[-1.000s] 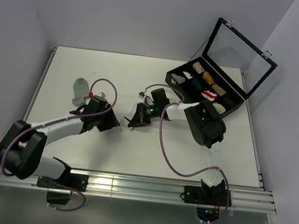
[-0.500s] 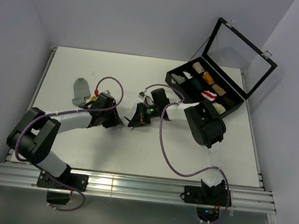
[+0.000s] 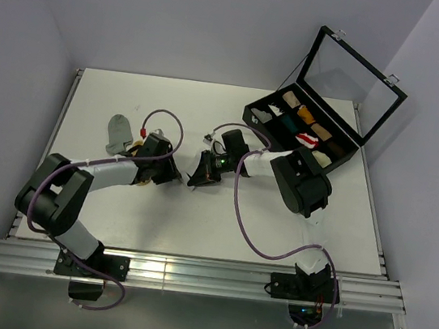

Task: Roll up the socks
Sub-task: Roll the sock at the center of the board.

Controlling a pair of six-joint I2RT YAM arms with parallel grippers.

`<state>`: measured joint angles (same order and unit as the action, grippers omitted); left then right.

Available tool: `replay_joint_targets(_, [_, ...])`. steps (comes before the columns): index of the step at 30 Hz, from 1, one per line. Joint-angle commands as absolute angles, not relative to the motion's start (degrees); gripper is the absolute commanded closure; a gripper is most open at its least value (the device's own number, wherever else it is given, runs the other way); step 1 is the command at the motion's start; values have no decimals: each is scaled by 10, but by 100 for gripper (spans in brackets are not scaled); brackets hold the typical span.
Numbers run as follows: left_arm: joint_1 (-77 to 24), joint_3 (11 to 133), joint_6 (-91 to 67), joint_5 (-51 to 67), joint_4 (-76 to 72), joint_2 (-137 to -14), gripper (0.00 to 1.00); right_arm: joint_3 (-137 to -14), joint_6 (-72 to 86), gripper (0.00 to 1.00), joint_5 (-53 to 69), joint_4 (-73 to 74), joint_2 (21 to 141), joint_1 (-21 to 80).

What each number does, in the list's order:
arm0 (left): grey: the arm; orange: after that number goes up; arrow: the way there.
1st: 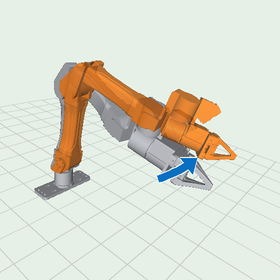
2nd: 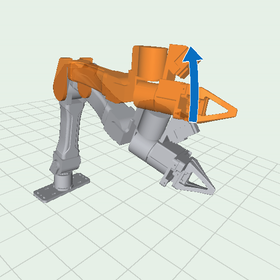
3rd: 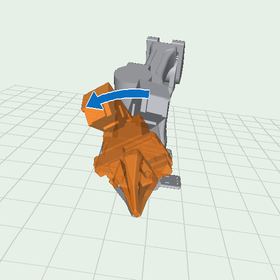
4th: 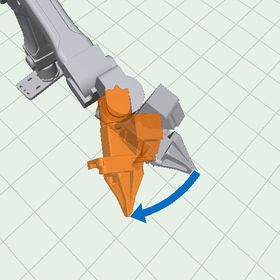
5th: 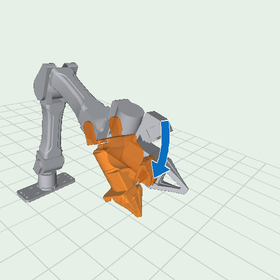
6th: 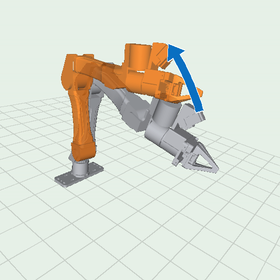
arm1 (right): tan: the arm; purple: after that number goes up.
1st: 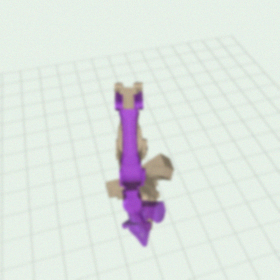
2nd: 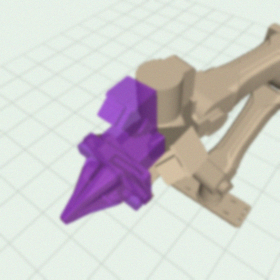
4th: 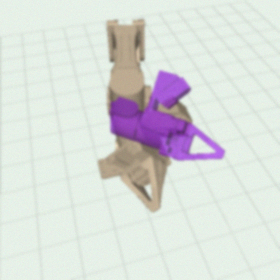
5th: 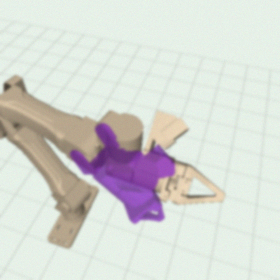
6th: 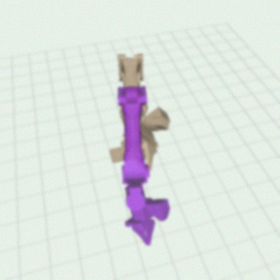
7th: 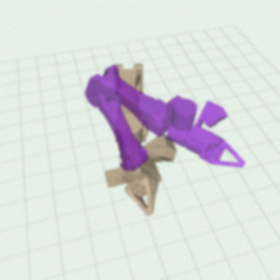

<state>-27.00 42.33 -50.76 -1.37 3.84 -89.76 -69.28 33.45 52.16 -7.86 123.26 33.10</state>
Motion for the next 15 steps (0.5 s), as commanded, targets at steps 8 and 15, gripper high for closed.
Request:
replay_joint_targets(8, [-272, 445, -512, -18, 17, -896, 53, -697, 340, 100, 528, -98, 1247, 327])
replay_joint_targets(15, [-272, 454, -517, -8, 18, -912, 53, -702, 342, 100, 529, -95, 1251, 327])
